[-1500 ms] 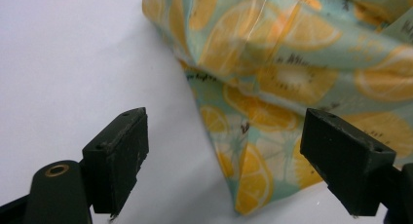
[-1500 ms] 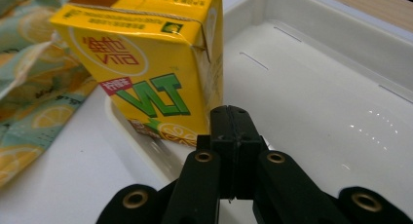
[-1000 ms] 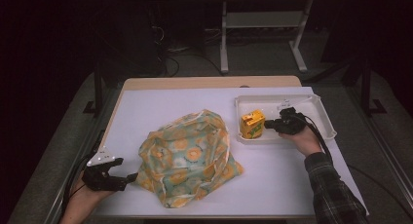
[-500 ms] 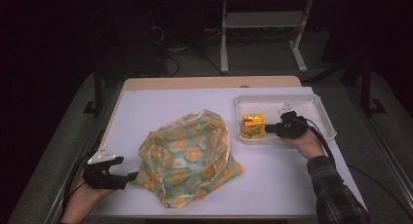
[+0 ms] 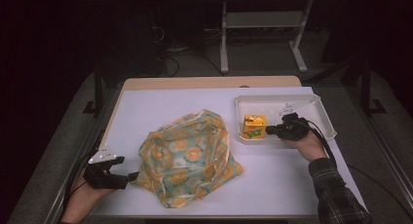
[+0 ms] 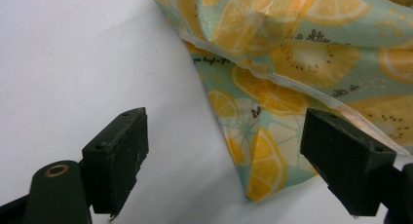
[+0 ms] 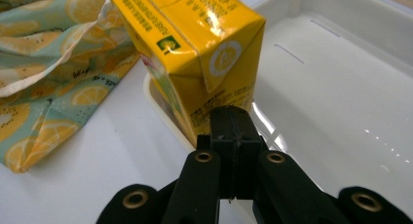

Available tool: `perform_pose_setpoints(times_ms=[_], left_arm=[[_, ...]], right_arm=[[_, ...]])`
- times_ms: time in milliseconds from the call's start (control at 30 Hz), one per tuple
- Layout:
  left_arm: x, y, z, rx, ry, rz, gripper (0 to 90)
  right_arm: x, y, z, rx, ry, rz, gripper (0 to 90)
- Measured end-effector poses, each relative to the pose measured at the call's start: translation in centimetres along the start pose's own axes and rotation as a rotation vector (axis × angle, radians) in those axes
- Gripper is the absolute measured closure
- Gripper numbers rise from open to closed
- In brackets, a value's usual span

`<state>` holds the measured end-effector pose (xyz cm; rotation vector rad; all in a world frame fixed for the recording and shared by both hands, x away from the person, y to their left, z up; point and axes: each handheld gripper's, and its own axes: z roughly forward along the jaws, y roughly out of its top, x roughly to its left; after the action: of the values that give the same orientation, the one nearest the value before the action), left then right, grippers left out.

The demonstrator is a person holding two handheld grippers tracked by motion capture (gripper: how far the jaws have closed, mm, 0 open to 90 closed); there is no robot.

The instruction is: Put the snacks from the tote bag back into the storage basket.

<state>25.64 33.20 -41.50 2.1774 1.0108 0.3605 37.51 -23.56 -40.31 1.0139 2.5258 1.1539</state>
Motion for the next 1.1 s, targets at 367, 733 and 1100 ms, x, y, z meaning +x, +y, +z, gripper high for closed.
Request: perform_pose_setpoints(times_ms=[367, 733, 1100], left_arm=[[0.2, -0.1, -0.3, 0.002, -0.011, 0.003, 17.3], [-0.3, 0.3, -0.1, 0.008, -0.014, 0.022, 17.3], [-0.4, 0.2, 0.0, 0.013, -0.022, 0.028, 17.3]], right_arm=[[0.5, -0.7, -2.0, -0.008, -0.092, 0.055, 49.1], [2.9, -3.4, -4.2, 0.005, -0.117, 0.093, 34.6], [5.8, -5.5, -5.0, 0.000, -0.145, 0.095, 26.6]])
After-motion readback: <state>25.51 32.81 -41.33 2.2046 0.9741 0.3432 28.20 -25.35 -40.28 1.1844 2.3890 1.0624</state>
